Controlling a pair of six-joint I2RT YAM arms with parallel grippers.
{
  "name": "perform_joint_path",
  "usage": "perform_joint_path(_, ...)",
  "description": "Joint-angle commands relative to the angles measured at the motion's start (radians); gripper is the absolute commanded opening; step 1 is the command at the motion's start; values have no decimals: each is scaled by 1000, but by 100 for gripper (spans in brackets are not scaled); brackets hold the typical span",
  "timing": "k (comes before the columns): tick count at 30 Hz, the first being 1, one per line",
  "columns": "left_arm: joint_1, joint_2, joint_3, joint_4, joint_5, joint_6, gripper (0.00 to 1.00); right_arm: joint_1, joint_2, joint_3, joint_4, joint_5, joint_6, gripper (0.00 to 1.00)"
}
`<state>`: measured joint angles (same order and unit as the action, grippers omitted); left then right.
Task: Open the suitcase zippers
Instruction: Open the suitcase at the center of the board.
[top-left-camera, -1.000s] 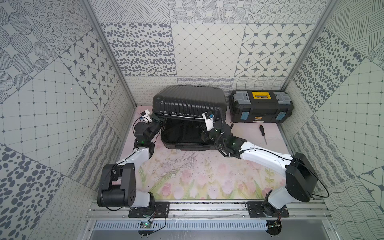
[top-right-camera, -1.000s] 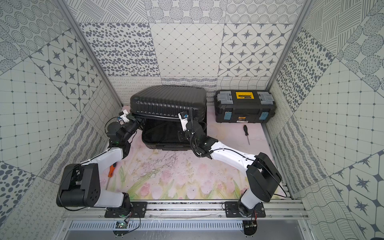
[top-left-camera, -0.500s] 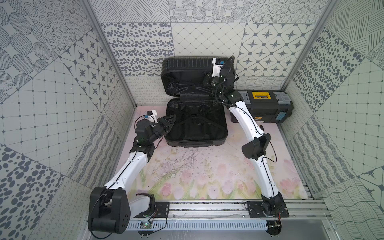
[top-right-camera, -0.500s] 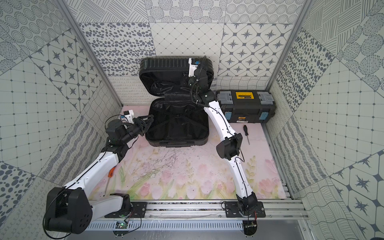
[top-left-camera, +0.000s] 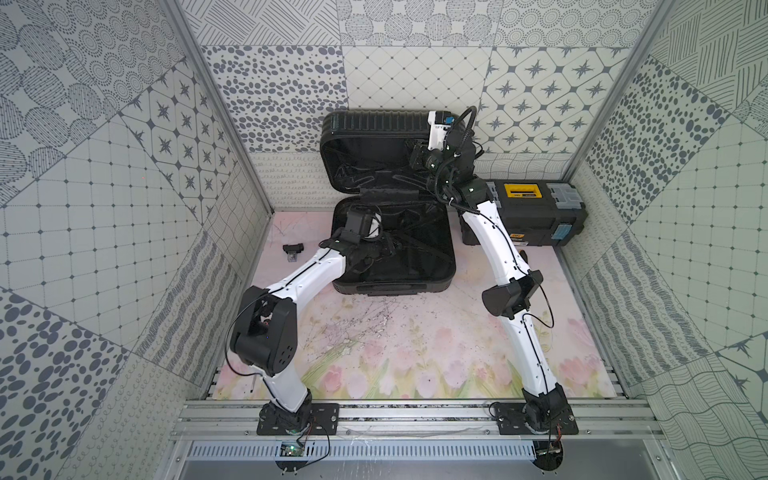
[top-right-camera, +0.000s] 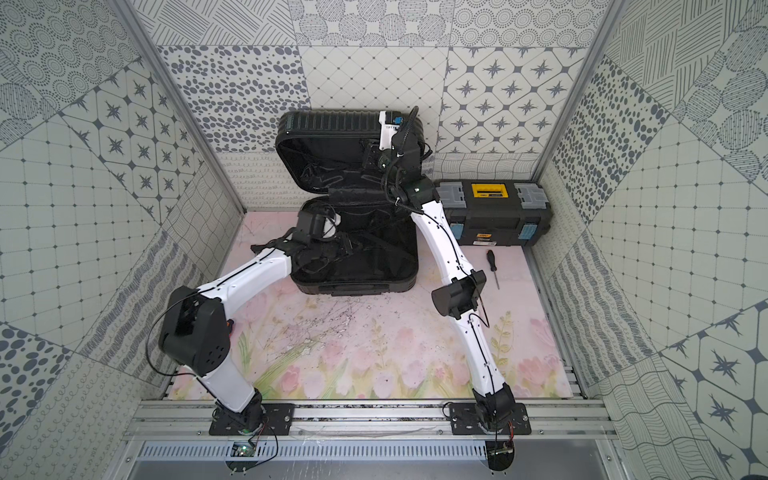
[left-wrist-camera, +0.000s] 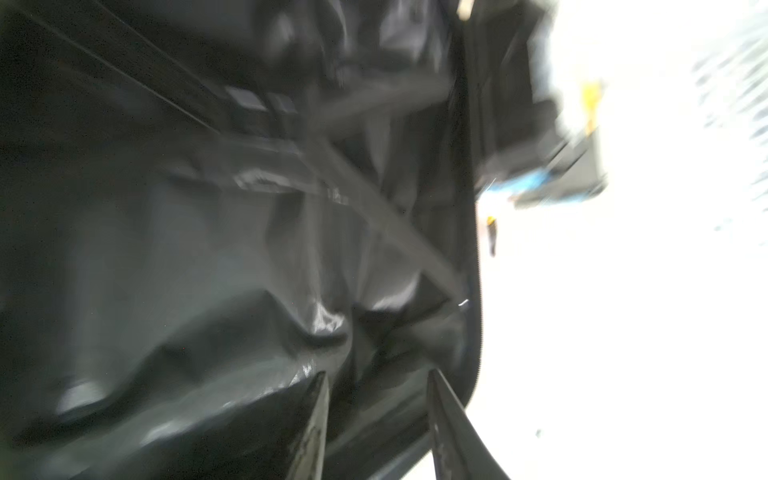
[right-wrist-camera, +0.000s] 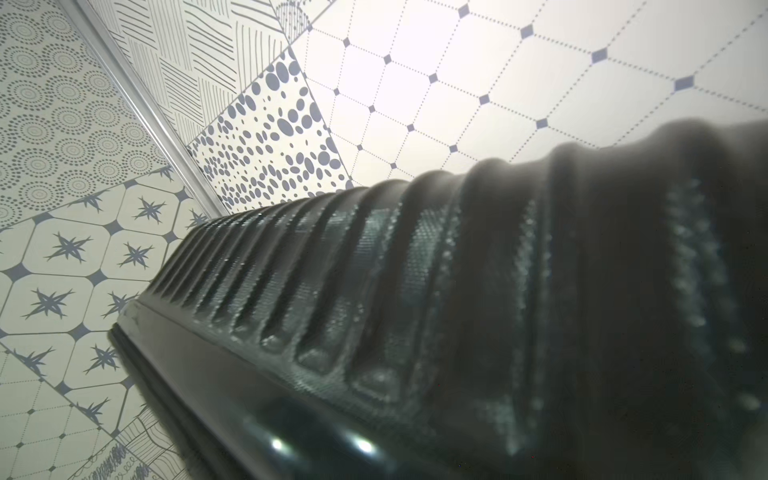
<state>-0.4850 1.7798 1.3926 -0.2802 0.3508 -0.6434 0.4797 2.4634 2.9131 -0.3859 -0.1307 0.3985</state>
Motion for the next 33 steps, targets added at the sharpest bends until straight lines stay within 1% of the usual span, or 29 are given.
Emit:
perform_joint_path(1,-128,146,115,-392,-222,313,38,-5,-67,-141,65,-12,31,27)
perform_joint_path(3,-161,166,103,-418,-274,342,38,-5,-86,-173,76,-9,31,27)
perform_joint_path(5,-188,174,85,-443,-299,351,36,-4,-75,-141,47,-11,26,27)
perform_joint_path(9,-238,160,6,-462,-283,358,32,-7,-39,-55,-13,-12,24,28)
perform_joint_path(13,-298,108,-94,-441,-250,327,26,-13,-43,-60,7,-3,29,28)
perform_joint_path(15,-325,72,-147,-416,-215,302,25,-23,-41,-61,17,-2,44,28)
perform_joint_path(16,-336,53,-170,-405,-217,286,25,-27,-39,-60,26,-4,51,28)
perform_joint_path(19,-351,16,-214,-371,-207,247,26,-40,-32,-58,56,-3,67,32)
perform_joint_path(21,-357,5,-220,-358,-187,227,26,-52,-22,-47,83,-16,77,37)
perform_joint_path(23,-368,-7,-223,-353,-215,228,27,-61,-16,-42,113,-52,82,40)
perform_joint_path(27,-367,-7,-226,-336,-274,240,30,-52,-22,-42,147,-134,55,44)
perform_joint_path(31,-357,12,-211,-314,-268,246,30,-41,-49,-52,118,-152,-5,47)
perform_joint_path(33,-356,10,-208,-300,-283,252,29,-41,-65,-55,93,-169,-30,48)
